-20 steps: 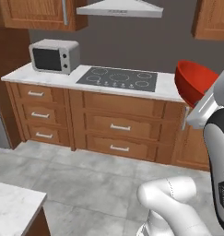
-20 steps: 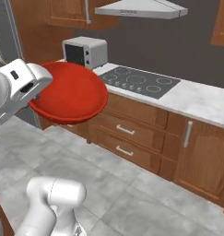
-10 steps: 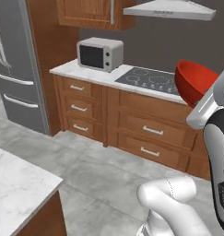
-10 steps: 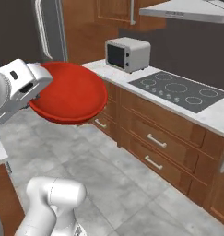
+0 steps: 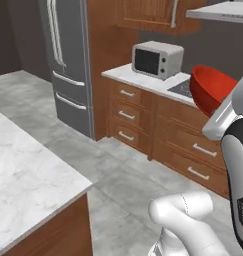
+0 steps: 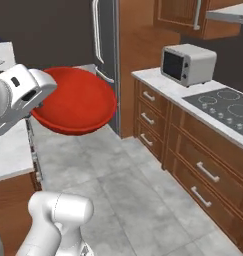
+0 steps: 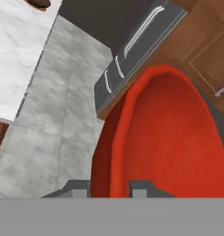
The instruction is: Move the bowls from the cabinet to the plates on the dining table.
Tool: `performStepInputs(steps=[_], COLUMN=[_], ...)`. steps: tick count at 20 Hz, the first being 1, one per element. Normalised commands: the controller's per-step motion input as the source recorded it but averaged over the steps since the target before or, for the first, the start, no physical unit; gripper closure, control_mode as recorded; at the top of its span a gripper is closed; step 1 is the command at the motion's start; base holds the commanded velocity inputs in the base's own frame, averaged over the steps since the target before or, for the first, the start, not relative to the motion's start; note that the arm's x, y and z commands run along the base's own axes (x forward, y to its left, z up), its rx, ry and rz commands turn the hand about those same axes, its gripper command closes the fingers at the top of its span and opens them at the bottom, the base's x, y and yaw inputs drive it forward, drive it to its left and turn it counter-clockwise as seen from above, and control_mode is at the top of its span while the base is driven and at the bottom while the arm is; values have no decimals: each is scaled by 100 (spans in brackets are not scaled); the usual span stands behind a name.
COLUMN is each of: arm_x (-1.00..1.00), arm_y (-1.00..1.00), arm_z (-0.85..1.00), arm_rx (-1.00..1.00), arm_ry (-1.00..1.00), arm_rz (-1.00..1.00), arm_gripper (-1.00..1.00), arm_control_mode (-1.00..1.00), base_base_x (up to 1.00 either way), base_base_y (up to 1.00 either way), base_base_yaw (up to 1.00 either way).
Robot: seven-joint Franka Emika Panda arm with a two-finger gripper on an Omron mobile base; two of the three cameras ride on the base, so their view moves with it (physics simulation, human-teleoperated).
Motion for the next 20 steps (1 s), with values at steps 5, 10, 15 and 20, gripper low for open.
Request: performStepInputs(steps=[5, 10, 15, 20], arm_x=[0, 0, 0, 0], arm_y=[0, 0, 0, 0], arm_z=[0, 0, 0, 0], arm_rx=[0, 0, 0, 0], arm_ry=[0, 0, 0, 0], arm_rz=[0, 0, 0, 0], arm_gripper=[100, 100, 100, 100], arm_control_mode=[100, 100, 100, 100], base_base_x=[49, 52, 56, 57], base_base_y=[-4, -13, -20, -25], base_base_yaw=[40, 35, 32, 31])
